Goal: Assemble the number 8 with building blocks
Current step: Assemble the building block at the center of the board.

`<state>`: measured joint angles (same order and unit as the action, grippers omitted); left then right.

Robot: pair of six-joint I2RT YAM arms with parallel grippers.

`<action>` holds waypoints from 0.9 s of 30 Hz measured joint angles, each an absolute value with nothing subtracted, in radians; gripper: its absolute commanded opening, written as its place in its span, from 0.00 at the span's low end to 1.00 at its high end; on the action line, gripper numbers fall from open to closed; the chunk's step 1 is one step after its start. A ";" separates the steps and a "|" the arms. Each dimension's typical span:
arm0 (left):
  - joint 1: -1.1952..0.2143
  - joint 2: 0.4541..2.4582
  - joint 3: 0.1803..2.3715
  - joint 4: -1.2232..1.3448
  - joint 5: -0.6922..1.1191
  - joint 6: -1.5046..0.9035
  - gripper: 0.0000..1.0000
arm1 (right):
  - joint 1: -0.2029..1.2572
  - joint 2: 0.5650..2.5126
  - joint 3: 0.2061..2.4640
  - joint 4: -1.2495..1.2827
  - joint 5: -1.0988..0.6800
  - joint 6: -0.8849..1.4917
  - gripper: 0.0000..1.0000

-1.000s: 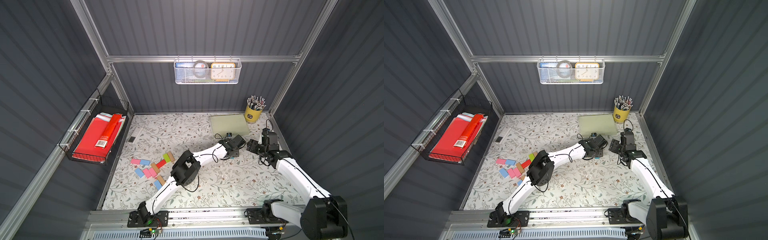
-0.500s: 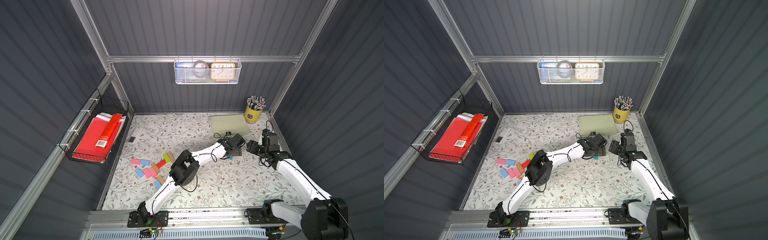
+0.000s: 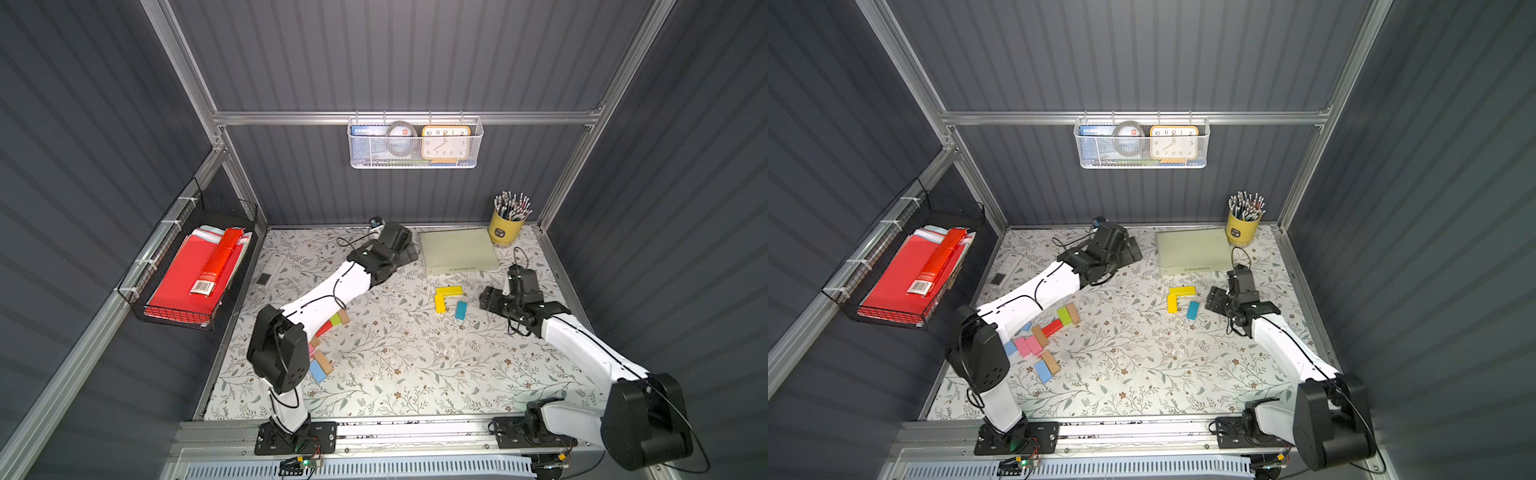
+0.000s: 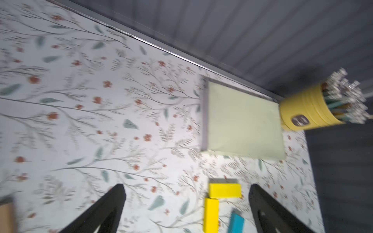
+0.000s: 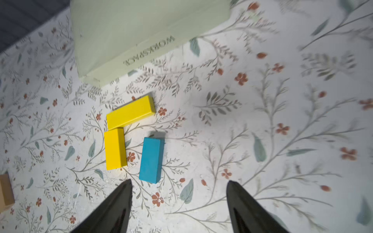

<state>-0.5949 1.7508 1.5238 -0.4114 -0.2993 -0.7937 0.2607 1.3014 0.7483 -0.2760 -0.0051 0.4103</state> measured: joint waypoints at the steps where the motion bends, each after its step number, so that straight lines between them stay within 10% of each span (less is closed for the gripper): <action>1: -0.559 1.729 1.481 -0.400 -0.297 -0.777 0.99 | 0.287 1.343 0.754 -0.274 0.001 0.419 0.77; 27: -0.368 1.532 1.135 -0.287 -0.317 -0.526 0.99 | 0.430 1.746 0.969 -0.285 0.088 0.478 0.46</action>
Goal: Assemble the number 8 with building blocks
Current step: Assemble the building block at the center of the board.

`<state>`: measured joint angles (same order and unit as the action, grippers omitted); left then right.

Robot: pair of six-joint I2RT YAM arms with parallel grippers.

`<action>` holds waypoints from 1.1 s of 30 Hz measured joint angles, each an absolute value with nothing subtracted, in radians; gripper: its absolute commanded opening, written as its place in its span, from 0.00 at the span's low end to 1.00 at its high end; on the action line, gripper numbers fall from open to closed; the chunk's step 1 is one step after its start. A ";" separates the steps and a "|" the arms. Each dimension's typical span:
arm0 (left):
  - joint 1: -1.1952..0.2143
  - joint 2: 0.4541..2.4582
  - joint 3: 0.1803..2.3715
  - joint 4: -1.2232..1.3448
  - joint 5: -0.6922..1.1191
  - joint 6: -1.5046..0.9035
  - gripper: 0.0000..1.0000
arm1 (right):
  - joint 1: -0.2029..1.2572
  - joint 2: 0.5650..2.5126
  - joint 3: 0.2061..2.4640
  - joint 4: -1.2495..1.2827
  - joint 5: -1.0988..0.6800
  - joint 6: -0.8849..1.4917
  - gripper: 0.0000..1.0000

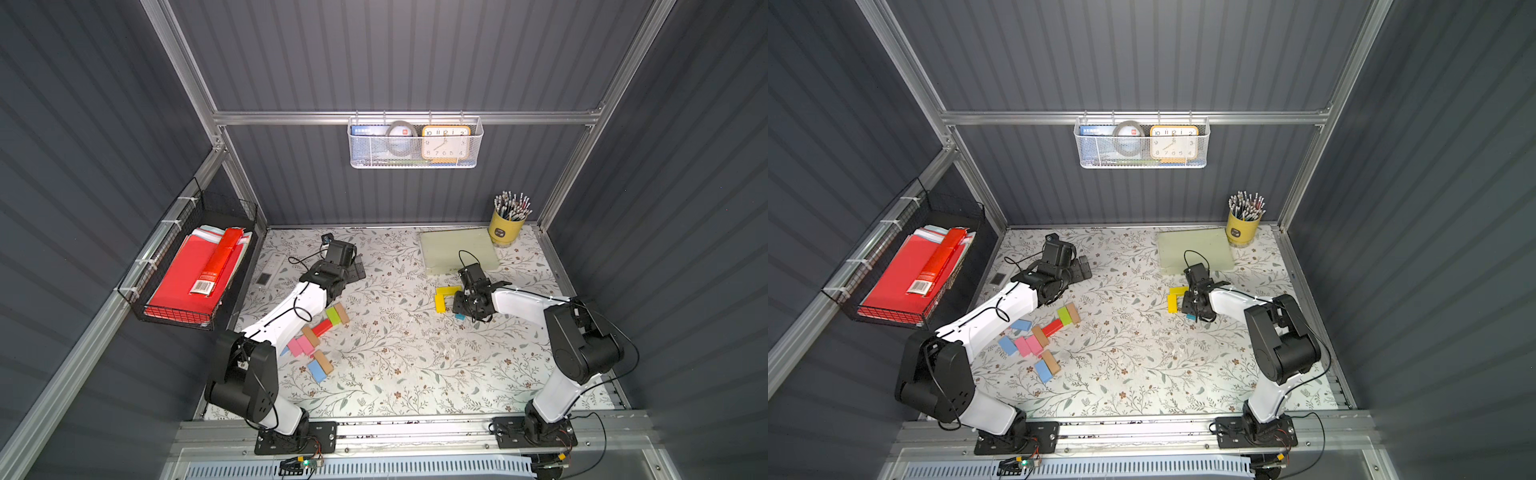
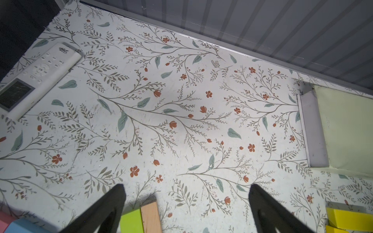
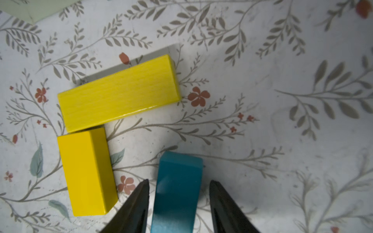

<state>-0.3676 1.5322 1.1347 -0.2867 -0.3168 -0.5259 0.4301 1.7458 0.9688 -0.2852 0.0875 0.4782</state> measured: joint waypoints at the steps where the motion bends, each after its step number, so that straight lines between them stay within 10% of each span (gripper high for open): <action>1: -0.368 1.532 1.135 -0.287 -0.317 -0.526 0.99 | 0.433 1.747 0.970 -0.286 0.093 0.480 0.44; 13: -0.368 1.531 1.133 -0.286 -0.319 -0.523 0.99 | 0.439 1.776 1.017 -0.302 0.125 0.430 0.26; 33: -0.368 1.531 1.121 -0.286 -0.319 -0.515 0.99 | 0.419 1.811 1.050 -0.273 0.130 0.323 0.30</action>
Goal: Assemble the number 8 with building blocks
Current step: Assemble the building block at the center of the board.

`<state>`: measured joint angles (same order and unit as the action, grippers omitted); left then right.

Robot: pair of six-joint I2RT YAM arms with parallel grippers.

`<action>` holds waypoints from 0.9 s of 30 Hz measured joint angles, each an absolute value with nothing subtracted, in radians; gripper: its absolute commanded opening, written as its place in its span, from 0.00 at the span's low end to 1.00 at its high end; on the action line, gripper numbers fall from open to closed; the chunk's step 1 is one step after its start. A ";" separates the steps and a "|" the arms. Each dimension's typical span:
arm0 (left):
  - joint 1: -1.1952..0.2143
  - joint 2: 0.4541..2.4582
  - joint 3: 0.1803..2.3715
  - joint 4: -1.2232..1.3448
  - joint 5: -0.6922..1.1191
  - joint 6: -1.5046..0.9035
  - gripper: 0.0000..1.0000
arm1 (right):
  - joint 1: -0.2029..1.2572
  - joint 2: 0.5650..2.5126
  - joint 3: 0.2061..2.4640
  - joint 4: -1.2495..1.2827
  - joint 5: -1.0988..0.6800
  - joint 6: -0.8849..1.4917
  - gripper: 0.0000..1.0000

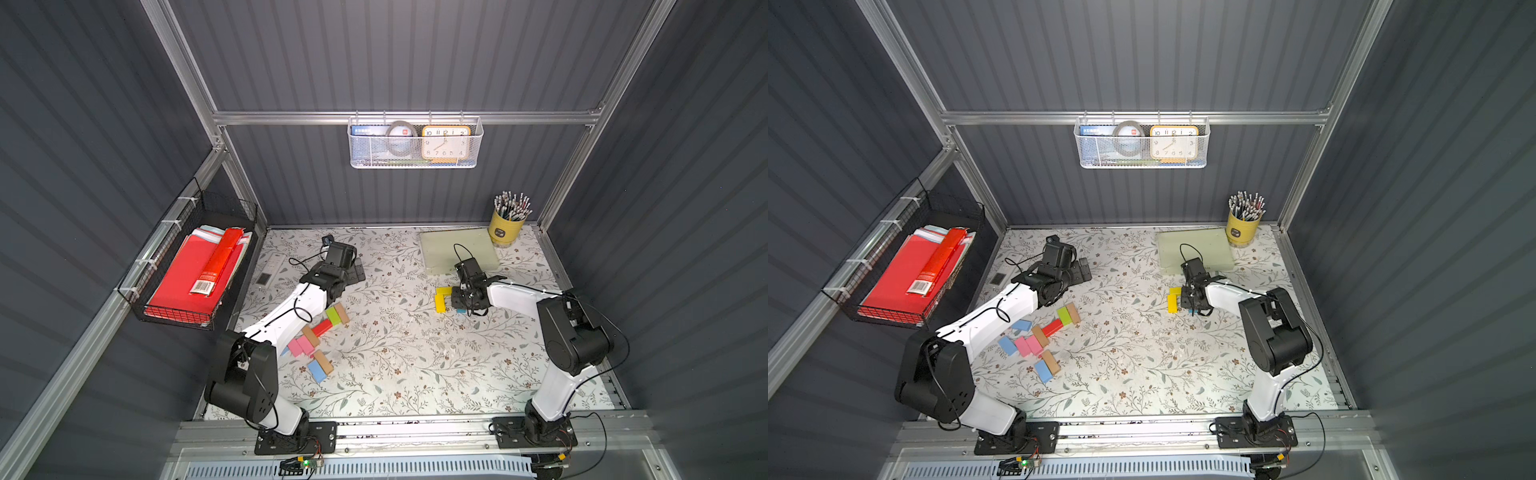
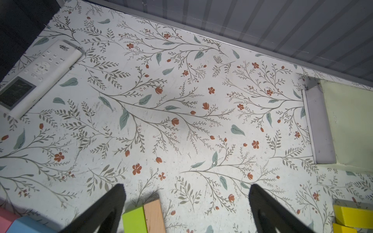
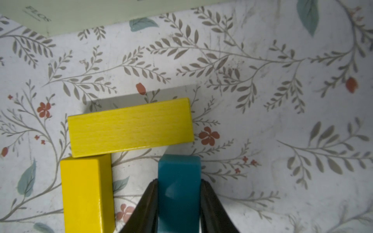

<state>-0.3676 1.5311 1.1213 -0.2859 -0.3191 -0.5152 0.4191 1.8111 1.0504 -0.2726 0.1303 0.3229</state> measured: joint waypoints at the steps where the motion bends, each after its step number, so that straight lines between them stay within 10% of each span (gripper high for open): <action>1: -0.368 1.531 1.121 -0.286 -0.319 -0.515 0.99 | 0.417 1.811 1.050 -0.271 0.127 0.319 0.31; 16: -0.368 1.531 1.121 -0.286 -0.319 -0.515 0.99 | 0.402 1.821 1.050 -0.238 0.101 0.264 0.36; 27: -0.368 1.531 1.121 -0.287 -0.331 -0.515 0.99 | 0.397 1.832 1.050 -0.235 0.089 0.244 0.62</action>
<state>-0.3676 1.5311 1.1213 -0.2867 -0.3305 -0.5152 0.3973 1.8317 1.0500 -0.2352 0.0895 0.2443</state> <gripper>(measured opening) 0.993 0.597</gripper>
